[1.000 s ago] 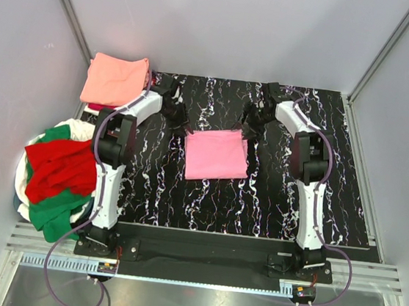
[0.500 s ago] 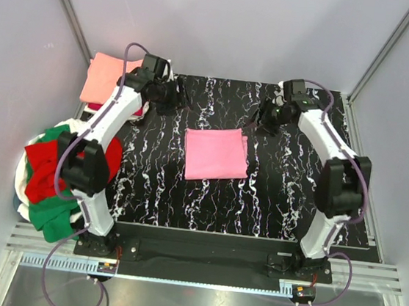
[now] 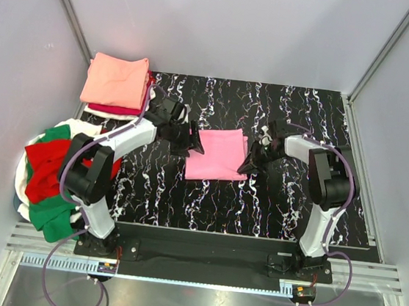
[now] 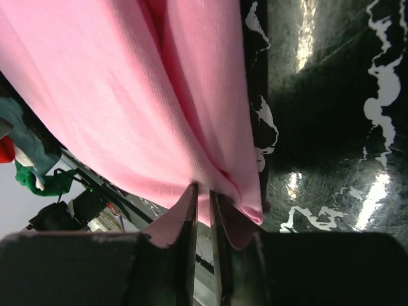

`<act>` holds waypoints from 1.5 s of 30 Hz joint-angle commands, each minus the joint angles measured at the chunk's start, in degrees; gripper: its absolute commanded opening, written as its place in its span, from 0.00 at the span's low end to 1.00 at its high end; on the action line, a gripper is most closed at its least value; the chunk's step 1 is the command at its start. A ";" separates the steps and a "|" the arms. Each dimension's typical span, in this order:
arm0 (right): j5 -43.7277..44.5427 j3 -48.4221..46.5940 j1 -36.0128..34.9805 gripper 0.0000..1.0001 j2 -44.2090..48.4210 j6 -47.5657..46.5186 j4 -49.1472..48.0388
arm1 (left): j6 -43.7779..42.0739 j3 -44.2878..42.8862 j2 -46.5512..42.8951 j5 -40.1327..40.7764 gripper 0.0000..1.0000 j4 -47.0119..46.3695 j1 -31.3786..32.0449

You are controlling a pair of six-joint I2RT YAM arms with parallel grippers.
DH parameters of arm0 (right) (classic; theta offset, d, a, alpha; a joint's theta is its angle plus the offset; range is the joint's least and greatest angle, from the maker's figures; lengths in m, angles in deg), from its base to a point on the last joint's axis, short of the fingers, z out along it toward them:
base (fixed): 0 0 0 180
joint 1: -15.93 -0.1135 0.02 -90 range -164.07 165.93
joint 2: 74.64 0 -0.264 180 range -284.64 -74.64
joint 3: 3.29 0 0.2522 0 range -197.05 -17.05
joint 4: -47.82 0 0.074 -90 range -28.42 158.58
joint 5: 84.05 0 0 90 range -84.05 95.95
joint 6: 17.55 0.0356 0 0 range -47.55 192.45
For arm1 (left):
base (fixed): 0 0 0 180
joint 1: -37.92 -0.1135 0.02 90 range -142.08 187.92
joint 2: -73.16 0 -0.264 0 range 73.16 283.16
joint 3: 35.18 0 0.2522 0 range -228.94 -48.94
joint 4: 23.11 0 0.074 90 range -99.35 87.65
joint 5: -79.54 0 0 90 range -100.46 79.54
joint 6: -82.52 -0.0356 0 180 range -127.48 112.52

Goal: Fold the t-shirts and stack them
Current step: Fold the tshirt, then neatly place the folded tshirt to the corner

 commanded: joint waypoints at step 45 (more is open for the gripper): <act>-6.57 25.18 -1.14 0.69 51.37 5.45 -2.25 | -5.26 -14.92 24.20 6.73 0.03 -6.15 -5.24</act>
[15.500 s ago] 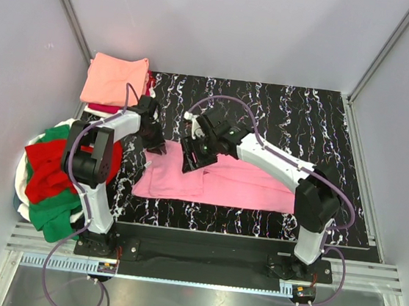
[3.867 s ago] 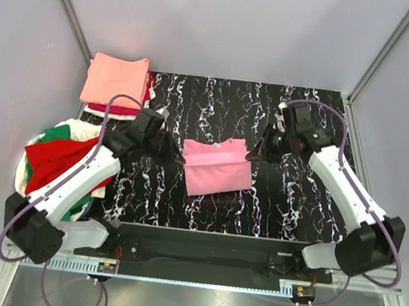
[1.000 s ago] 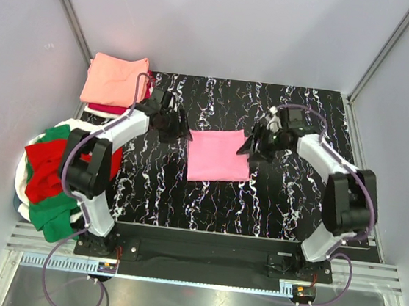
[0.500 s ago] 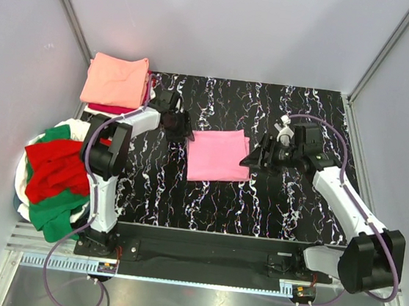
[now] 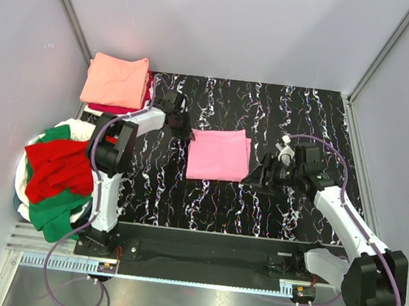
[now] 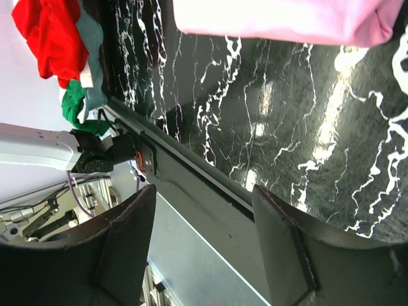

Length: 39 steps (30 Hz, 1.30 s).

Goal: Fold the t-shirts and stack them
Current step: Neatly place the folded tshirt to the corner

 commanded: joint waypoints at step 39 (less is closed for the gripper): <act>4.39 30.02 -3.63 0.66 17.57 17.62 -36.46 | -32.49 -51.38 0.04 8.12 0.00 30.09 -16.41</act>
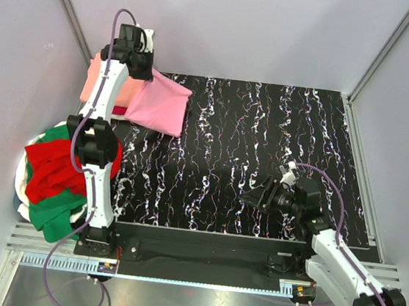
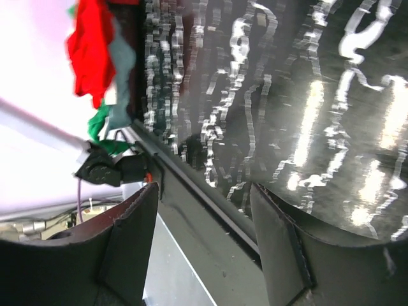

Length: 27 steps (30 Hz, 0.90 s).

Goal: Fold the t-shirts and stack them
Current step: Neatly place the folded tshirt to the corner

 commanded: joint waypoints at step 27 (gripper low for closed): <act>-0.96 -1.11 -0.53 0.63 -24.07 2.26 -16.05 | -0.02 -10.90 -8.78 -5.68 0.00 -9.91 -8.12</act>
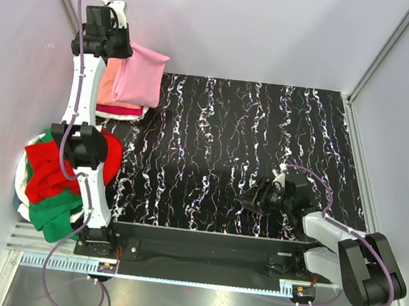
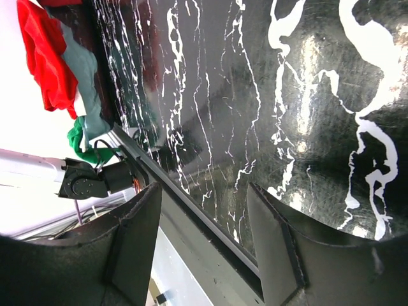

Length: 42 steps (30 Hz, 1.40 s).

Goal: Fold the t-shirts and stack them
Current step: Neatly place the folded tshirt to the corner

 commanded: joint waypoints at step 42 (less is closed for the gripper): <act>-2.43 -2.89 -0.46 0.64 -6.38 0.63 -5.57 | 2.90 -5.23 12.62 -5.57 0.03 -21.45 -11.00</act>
